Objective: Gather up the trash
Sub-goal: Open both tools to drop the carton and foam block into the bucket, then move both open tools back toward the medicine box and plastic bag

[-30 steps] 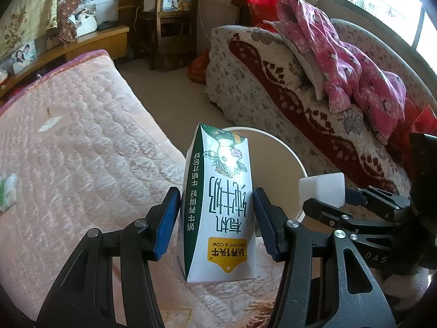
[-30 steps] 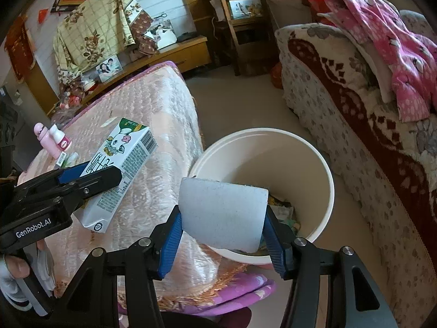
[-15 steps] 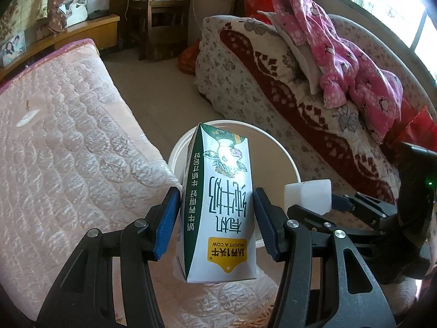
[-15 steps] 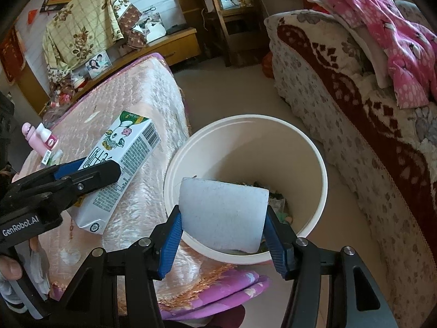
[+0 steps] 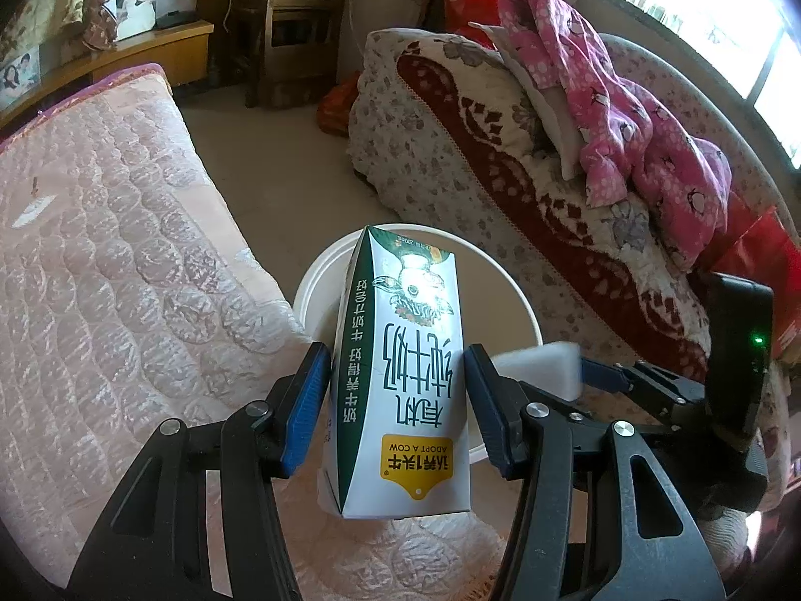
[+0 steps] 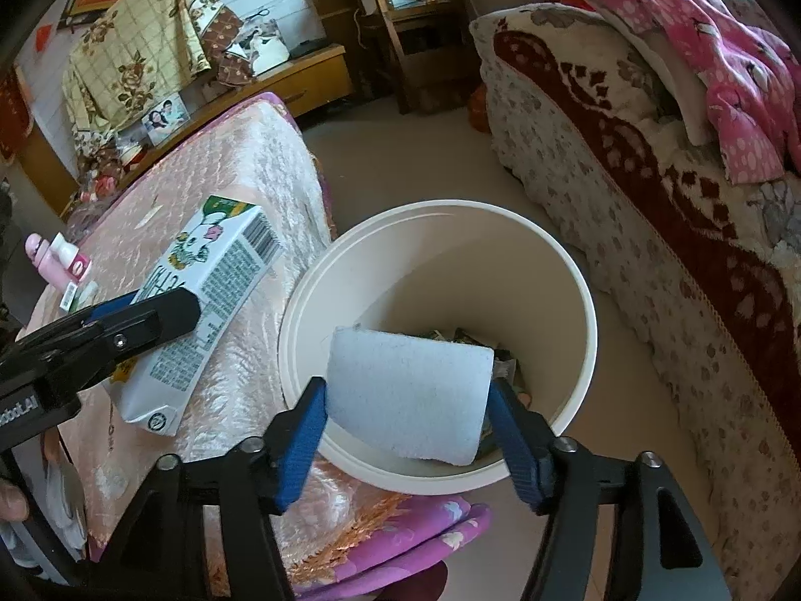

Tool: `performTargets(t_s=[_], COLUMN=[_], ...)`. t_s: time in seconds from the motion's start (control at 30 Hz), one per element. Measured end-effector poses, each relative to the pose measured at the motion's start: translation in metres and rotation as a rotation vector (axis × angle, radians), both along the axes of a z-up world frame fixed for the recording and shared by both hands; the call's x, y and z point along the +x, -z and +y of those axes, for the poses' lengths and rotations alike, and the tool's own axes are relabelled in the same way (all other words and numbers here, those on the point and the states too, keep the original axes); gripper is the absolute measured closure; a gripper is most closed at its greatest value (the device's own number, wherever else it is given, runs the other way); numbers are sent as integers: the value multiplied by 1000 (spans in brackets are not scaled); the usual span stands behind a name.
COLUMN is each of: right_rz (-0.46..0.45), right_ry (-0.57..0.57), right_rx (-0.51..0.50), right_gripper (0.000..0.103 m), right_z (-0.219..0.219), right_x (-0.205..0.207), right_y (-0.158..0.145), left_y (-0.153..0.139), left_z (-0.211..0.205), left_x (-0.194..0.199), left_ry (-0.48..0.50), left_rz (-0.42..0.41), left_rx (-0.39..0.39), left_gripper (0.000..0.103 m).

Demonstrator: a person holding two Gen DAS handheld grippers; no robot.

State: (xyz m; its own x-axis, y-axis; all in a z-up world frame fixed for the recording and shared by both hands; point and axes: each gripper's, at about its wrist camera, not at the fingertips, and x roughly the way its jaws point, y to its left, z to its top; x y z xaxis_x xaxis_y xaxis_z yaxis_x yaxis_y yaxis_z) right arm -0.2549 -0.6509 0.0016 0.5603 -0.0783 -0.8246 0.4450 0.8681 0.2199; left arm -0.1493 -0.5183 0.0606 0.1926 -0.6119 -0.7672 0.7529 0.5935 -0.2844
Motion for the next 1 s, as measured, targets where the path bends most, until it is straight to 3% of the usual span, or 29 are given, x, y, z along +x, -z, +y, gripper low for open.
performTargets(t_s=[0.17,0.6,1.0], right_rz=[7,2,-35], right_ry=[10,-4,-50], right_rx=[20,-2,-53], right_gripper=[30,30,30], right_z=[-3,5,32], right_x=[1,-1,6], right_y=[5,-4,-35], left_y=[-4,-13,-24], left_z=[4,15,49], left_x=[0,-8,-8], left_ry=[5,-9,-49], left_rz=[1,-72,-146], left_rx=[-33,-12,-8], left_gripper=[39,38,38])
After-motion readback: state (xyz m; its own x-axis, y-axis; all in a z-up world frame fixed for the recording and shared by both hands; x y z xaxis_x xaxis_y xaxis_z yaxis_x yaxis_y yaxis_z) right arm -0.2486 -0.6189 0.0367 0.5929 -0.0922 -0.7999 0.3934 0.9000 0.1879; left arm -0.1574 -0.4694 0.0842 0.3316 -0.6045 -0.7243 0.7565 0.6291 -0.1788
